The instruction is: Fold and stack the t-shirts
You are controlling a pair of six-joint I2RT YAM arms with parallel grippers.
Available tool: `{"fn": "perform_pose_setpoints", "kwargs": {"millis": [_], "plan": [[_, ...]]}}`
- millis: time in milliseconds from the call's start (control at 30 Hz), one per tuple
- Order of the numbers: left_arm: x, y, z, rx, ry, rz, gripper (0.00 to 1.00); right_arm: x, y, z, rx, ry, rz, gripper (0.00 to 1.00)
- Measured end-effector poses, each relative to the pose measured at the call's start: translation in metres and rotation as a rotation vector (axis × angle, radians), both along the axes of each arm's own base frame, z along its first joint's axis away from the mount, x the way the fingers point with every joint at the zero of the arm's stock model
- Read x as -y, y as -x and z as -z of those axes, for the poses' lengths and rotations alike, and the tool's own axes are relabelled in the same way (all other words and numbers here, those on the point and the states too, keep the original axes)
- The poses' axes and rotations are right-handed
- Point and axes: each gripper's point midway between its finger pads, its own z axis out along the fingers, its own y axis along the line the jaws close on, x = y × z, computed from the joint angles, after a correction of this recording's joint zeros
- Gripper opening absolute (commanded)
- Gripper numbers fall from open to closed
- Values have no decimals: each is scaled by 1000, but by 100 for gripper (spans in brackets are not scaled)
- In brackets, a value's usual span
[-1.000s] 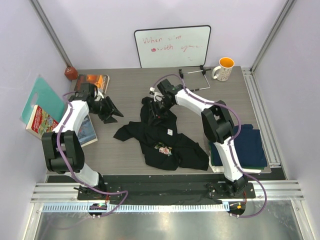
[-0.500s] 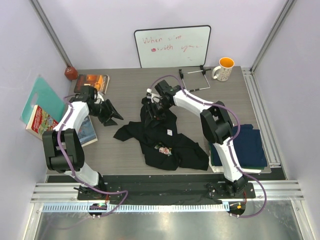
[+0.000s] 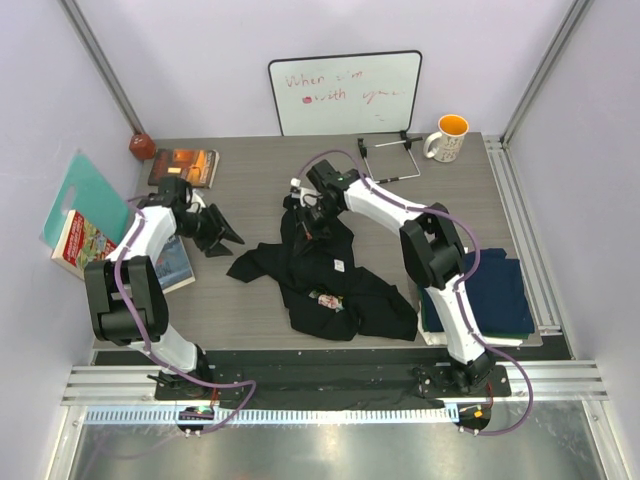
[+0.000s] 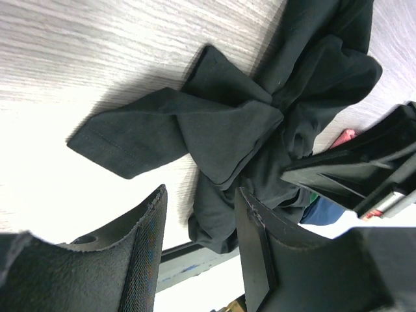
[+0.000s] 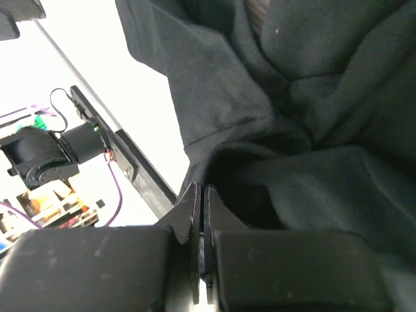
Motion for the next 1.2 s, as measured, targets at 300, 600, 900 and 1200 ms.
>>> {"fn": "perform_pose_setpoints", "kwargs": {"millis": [300, 600, 900, 1200], "plan": [[-1, -14, -8, 33, 16, -44, 48, -10, -69, -131, 282, -115, 111, 1], [4, -46, -33, 144, 78, -93, 48, 46, -76, -302, 583, -307, 304, 1], [6, -50, -49, 223, 79, -102, 49, 97, -23, -386, 792, -356, 394, 1], [10, -24, -34, 172, 77, -86, 49, 217, -52, -390, 921, -99, 793, 1]]}}
